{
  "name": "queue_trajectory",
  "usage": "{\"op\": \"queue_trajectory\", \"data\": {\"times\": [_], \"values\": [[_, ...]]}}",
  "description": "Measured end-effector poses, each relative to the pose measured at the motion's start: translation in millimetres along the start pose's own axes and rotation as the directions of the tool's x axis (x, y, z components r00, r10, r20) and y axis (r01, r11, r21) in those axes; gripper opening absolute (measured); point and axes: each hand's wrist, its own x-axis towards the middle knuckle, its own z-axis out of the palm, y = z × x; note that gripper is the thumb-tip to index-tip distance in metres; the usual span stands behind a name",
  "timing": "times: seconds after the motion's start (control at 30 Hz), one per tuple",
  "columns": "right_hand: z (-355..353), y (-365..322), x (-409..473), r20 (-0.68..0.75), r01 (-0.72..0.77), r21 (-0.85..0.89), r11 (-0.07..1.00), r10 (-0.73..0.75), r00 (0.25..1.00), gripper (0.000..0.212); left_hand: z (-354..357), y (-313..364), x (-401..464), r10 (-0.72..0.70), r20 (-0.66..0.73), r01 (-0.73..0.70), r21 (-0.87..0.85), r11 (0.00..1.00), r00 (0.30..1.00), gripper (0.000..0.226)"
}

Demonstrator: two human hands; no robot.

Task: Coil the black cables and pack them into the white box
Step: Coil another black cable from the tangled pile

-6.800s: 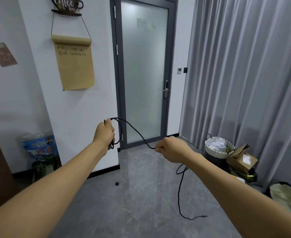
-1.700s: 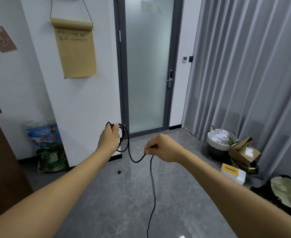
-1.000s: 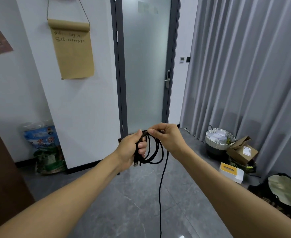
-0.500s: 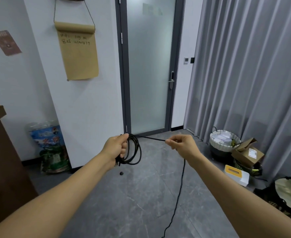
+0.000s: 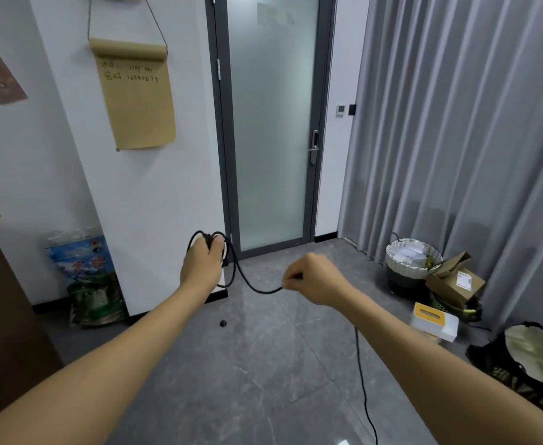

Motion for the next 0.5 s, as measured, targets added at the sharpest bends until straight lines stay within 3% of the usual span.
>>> {"op": "queue_trajectory", "data": {"times": [0.1,0.3,0.5], "values": [[1,-20,0,0.061,0.134,0.064,0.989,-0.138,0.989,0.013,10,6,-9,0.086,0.078,-0.092,0.078,0.993,0.993,0.034],[-7,-35,3,-0.045,0.094,0.367,0.926,-0.083,0.996,0.011,18,13,-25,0.111,0.306,-0.111,-0.017,0.994,0.945,0.031],[-9,-30,5,-0.075,0.055,0.487,0.872,-0.021,0.997,0.013,15,33,-45,0.070,0.506,0.071,-0.254,0.965,0.860,0.033]]}}
